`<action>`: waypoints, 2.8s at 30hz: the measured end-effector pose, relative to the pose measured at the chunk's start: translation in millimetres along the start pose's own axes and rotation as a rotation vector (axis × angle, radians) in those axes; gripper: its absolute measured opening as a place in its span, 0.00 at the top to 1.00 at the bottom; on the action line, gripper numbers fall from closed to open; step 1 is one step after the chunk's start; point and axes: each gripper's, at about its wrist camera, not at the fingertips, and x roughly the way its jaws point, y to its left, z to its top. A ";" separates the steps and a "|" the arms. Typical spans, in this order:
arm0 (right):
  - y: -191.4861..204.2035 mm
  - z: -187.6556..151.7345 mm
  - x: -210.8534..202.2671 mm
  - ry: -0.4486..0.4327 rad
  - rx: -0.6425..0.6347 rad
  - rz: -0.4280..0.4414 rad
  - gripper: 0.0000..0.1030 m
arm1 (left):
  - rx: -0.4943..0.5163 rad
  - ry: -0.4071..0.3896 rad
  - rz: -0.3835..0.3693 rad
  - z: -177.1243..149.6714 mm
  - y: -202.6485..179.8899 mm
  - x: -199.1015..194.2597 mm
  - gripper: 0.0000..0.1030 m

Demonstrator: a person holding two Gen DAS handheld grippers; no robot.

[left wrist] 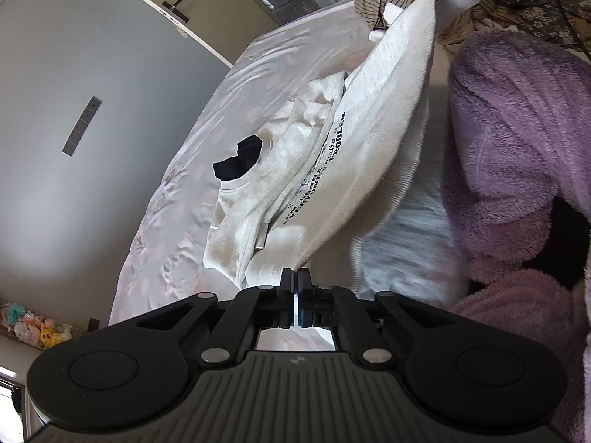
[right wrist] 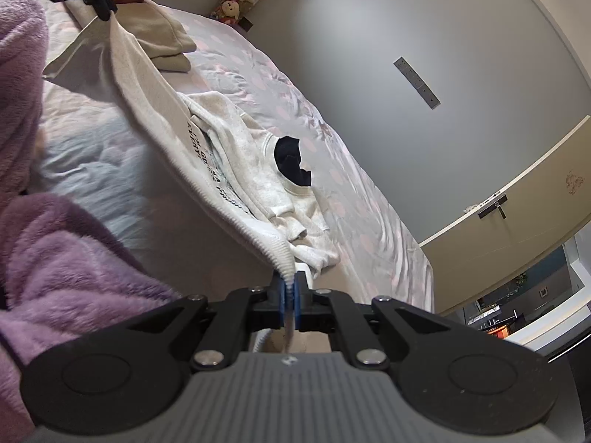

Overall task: Fold clothes
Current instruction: 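Lift the hem with both tools and fold it over toward the collar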

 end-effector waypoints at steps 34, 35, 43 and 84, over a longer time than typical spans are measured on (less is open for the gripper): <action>37.2 -21.5 43.9 0.151 -0.156 0.171 0.67 | -0.071 0.071 -0.208 -20.3 -18.2 68.7 0.90; 38.5 -20.7 48.7 0.157 -0.167 0.170 0.91 | -0.074 0.071 -0.215 -21.1 -18.4 70.9 0.89; 7.2 -2.0 65.3 0.127 -0.109 0.093 0.94 | -0.021 0.084 -0.294 -25.8 -27.1 94.2 0.71; -44.0 6.5 90.9 0.111 0.001 0.062 0.94 | 0.023 0.247 -0.140 -22.5 -74.3 138.5 0.93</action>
